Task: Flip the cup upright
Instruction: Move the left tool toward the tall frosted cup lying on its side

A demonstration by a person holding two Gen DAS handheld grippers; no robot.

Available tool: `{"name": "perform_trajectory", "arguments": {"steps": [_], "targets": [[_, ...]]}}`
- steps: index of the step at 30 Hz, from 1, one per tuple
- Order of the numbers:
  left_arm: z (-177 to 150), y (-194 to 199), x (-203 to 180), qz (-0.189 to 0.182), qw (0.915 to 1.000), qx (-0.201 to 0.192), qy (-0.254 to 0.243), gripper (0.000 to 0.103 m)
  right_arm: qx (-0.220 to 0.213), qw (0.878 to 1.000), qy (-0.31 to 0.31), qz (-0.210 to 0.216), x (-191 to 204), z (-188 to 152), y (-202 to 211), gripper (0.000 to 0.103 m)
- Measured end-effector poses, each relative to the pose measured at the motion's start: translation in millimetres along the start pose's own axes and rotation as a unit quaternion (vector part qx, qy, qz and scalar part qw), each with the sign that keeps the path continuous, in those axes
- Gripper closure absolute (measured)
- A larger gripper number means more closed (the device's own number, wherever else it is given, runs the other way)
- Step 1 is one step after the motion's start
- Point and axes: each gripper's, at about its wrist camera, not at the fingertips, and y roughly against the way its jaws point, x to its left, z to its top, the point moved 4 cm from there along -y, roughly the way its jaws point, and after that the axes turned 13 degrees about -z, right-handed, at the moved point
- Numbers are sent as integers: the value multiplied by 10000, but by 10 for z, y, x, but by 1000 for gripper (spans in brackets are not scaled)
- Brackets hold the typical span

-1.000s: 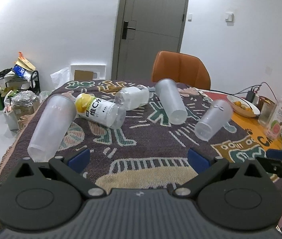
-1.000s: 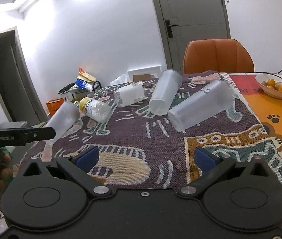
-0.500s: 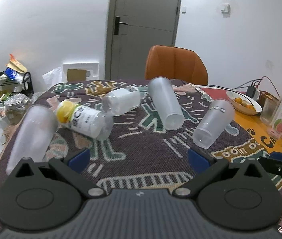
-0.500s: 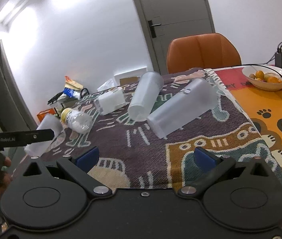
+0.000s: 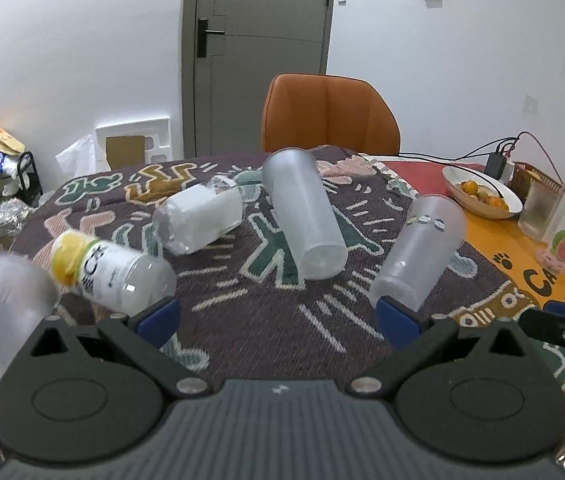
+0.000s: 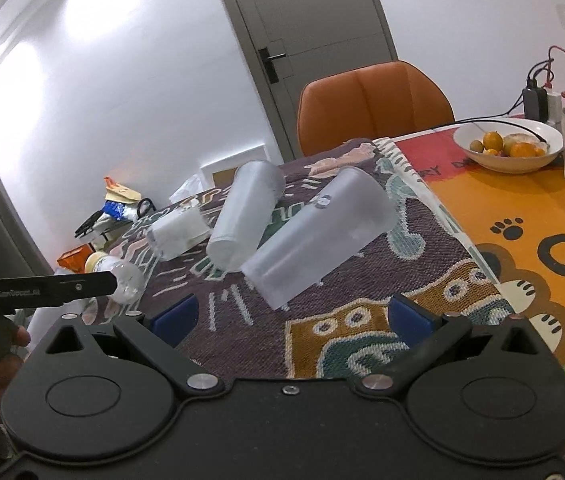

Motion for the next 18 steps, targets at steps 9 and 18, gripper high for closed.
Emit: {"name": "perform_trajectory", "arguments": {"steps": [9,18], "targets": [[264,-419,17,-120,9997,179,-120,0,-6,9999,-166,-45,-81,160,-236,0],[453,-869,74,-197,9987,463,-91,0,77,9994,-293,-137,-148,245,-460,0]]}}
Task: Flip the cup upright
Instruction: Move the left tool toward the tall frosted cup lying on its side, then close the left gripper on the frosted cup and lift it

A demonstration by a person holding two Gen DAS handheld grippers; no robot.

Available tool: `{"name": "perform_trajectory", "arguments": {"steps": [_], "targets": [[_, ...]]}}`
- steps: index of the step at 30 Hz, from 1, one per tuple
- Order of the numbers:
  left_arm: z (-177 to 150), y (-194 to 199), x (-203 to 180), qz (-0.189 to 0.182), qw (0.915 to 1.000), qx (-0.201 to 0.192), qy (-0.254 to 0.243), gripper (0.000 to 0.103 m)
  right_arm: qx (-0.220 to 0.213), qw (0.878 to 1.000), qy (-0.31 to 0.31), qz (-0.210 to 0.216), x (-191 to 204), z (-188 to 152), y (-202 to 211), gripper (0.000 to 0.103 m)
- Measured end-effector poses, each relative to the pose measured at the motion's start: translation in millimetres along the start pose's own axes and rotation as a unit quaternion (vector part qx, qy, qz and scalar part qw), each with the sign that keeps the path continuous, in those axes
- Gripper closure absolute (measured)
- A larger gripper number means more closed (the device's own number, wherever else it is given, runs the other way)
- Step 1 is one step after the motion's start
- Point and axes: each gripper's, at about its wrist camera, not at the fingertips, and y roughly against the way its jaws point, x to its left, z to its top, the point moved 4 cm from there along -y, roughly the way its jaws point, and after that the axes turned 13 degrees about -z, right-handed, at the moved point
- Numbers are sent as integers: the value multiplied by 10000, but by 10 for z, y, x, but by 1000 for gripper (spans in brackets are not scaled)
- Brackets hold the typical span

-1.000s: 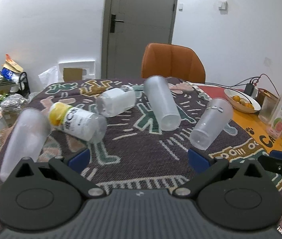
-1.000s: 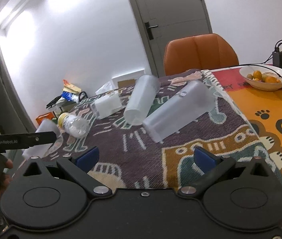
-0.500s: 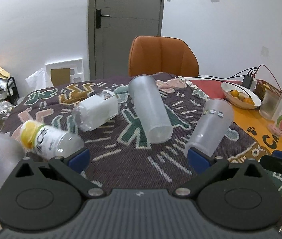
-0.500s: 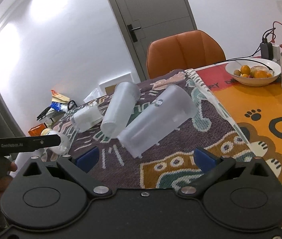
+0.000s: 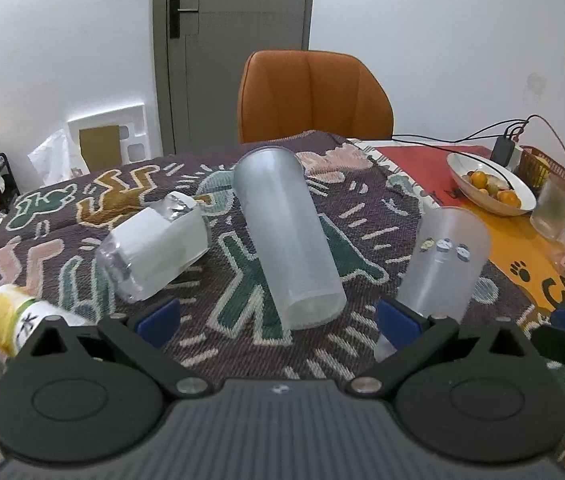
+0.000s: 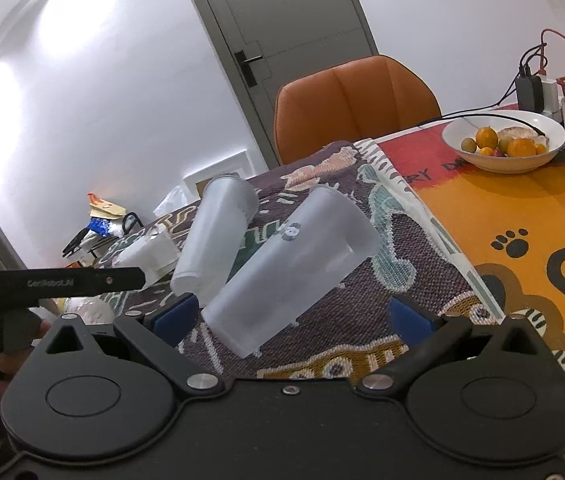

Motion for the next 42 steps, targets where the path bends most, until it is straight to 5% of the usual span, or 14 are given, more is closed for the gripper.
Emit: {"name": "perform_trajectory", "arguments": {"steps": [24,33,36,42], "targets": [[469,-1045,209,-215,9969,520,544,4,196,9979,-617,65,-289,78,-436,0],[513,-1363,288,-160,9949,737,671,13,233,9975,-663,-33,-338,51,-468,0],[494,-1445,334,-239,9924,910,793,34,256,9970,-722,-58,-357,44,-499,0],[498,-1369,304,-362,9925,851,798,38,268,9967,-765,-48,-342,37,-551,0]]}}
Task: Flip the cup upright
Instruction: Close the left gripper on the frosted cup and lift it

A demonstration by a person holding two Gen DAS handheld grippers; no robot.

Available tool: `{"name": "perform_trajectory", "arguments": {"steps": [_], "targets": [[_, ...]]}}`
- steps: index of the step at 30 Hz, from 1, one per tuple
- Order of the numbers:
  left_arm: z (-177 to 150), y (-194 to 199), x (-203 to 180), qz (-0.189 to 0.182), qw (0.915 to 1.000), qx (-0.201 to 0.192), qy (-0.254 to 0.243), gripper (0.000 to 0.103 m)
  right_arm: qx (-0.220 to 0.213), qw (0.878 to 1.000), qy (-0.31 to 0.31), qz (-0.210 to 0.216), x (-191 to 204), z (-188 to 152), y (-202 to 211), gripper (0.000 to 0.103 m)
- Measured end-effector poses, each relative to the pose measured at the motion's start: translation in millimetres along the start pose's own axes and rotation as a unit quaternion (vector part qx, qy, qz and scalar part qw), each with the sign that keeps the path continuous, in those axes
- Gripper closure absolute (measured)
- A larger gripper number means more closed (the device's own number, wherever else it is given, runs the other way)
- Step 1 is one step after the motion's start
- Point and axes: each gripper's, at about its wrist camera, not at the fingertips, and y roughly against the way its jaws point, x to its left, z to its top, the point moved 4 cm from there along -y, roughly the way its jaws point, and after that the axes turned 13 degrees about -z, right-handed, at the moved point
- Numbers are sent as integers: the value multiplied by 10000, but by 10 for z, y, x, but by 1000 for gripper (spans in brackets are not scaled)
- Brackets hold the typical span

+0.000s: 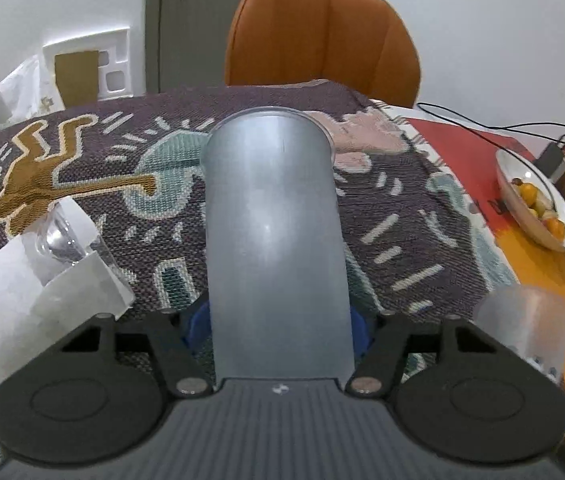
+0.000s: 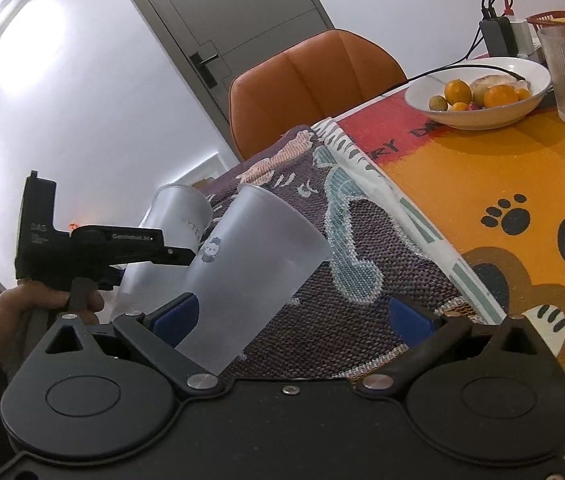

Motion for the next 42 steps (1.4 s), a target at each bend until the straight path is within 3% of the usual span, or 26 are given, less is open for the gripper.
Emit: {"name": "perform_trajectory", "arguments": {"steps": [15,28,42], "targets": [[-193,635,-319,-258,9989,-251,-307,38,-108,9998,60,137,130,-46,203,0],[-574,1315,-411,-312,9978,-495,-314,38,-267,9990,240,274,254,-192,629,0],[-1080,1781,-448,-535,9970,-546,-140,38,-252,9975,465,464,372,-519,987,0]]}}
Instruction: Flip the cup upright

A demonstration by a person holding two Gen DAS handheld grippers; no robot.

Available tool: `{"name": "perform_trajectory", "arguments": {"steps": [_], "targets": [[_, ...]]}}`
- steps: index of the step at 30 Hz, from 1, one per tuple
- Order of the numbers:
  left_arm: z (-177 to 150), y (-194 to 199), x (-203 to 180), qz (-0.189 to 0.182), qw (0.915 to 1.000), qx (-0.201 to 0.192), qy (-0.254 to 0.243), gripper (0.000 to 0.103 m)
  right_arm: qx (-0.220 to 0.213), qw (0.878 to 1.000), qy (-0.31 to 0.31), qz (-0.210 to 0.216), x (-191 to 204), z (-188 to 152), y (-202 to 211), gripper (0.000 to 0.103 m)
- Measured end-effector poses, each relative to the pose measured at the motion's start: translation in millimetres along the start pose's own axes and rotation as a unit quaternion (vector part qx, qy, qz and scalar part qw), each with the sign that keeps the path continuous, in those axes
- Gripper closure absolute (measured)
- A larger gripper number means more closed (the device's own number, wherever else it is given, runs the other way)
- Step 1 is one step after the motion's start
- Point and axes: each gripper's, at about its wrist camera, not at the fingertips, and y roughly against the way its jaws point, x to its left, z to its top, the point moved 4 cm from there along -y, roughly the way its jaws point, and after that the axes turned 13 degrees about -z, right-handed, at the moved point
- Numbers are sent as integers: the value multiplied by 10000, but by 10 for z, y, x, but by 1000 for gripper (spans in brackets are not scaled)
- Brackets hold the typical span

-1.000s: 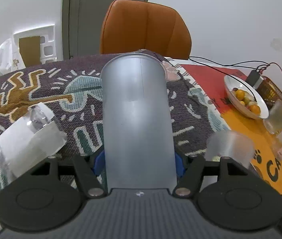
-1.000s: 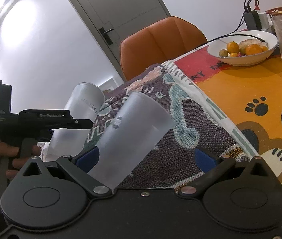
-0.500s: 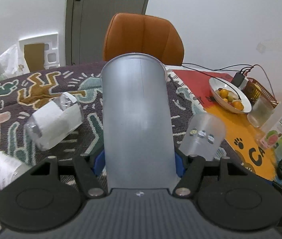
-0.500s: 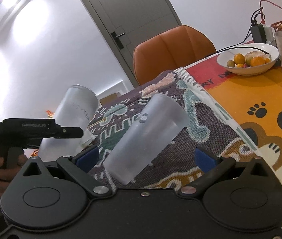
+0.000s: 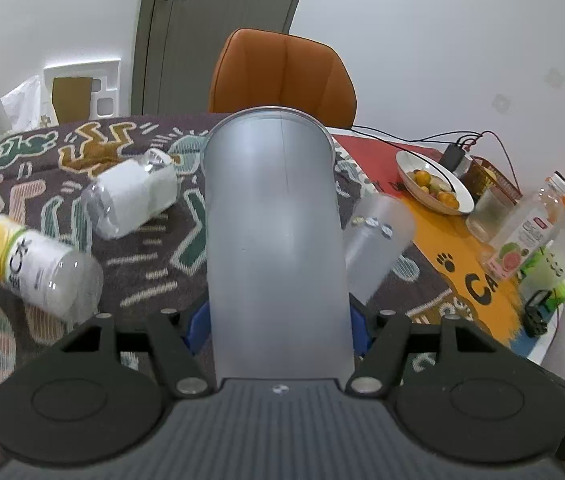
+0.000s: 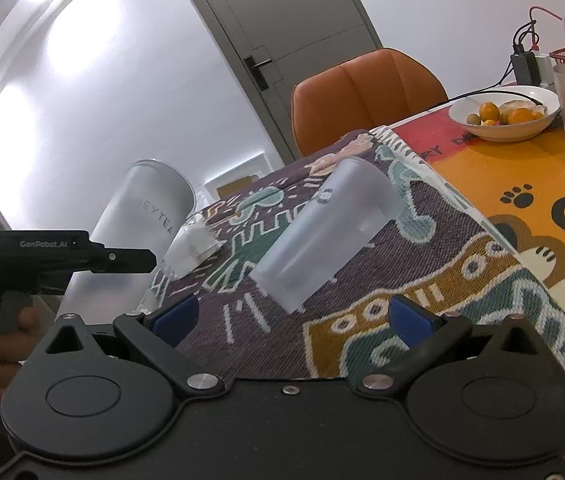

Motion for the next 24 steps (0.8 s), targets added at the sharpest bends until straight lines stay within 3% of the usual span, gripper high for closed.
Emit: {"name": "perform_trajectory", "arguments": {"steps": [13,24], "targets": [[-518,206,-7,45,9998,120,171,38,161,9996,169,176,91,-210,89,0],[-791,71,100,133,9987,381,306,38,321,9991,227,165,105,-337,48,0]]}}
